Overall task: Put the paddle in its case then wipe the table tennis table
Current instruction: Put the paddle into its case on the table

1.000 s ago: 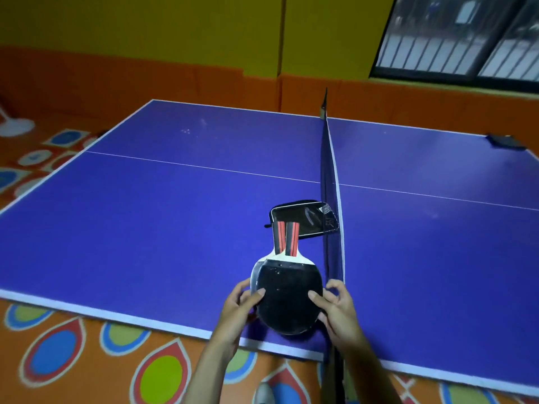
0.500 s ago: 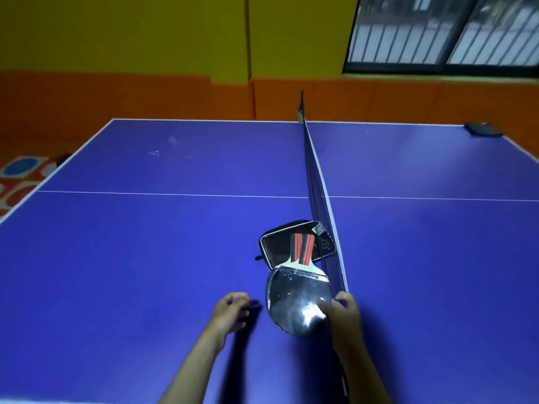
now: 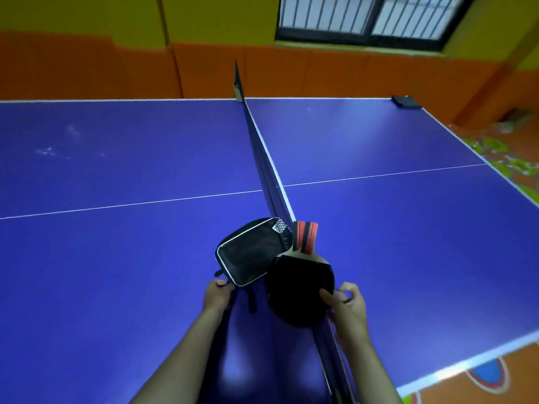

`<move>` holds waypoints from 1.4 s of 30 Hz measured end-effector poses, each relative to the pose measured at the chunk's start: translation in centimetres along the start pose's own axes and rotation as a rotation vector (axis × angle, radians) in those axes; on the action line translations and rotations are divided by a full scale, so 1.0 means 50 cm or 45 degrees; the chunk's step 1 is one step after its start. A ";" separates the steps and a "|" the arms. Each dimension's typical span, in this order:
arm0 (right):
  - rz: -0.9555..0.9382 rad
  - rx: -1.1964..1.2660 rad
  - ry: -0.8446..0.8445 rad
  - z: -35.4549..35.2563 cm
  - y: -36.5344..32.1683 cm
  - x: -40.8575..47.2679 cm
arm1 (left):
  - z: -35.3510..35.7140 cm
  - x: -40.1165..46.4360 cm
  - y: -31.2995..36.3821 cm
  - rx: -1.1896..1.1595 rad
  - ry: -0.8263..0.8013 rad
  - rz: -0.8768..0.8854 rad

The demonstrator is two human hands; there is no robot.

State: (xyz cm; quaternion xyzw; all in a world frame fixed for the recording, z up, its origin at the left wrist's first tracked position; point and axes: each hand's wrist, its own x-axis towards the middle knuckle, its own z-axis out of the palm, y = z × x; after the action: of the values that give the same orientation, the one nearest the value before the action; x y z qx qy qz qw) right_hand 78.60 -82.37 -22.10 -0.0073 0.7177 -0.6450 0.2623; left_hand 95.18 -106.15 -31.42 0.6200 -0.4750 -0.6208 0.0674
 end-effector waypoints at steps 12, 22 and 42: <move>0.119 0.098 0.121 0.012 0.030 0.198 | 0.076 0.133 0.018 0.388 0.154 -0.068; 0.230 0.147 0.113 0.013 0.058 0.206 | 0.017 0.136 0.018 0.841 0.207 0.130; 0.157 0.108 0.047 -0.015 0.016 0.026 | -0.193 0.123 -0.108 0.810 0.183 0.053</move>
State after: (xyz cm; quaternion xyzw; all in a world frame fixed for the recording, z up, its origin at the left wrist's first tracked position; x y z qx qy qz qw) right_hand 77.46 -81.99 -23.31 0.0599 0.6937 -0.6573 0.2883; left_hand 104.58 -112.28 -37.26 0.6424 -0.6517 -0.3944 -0.0837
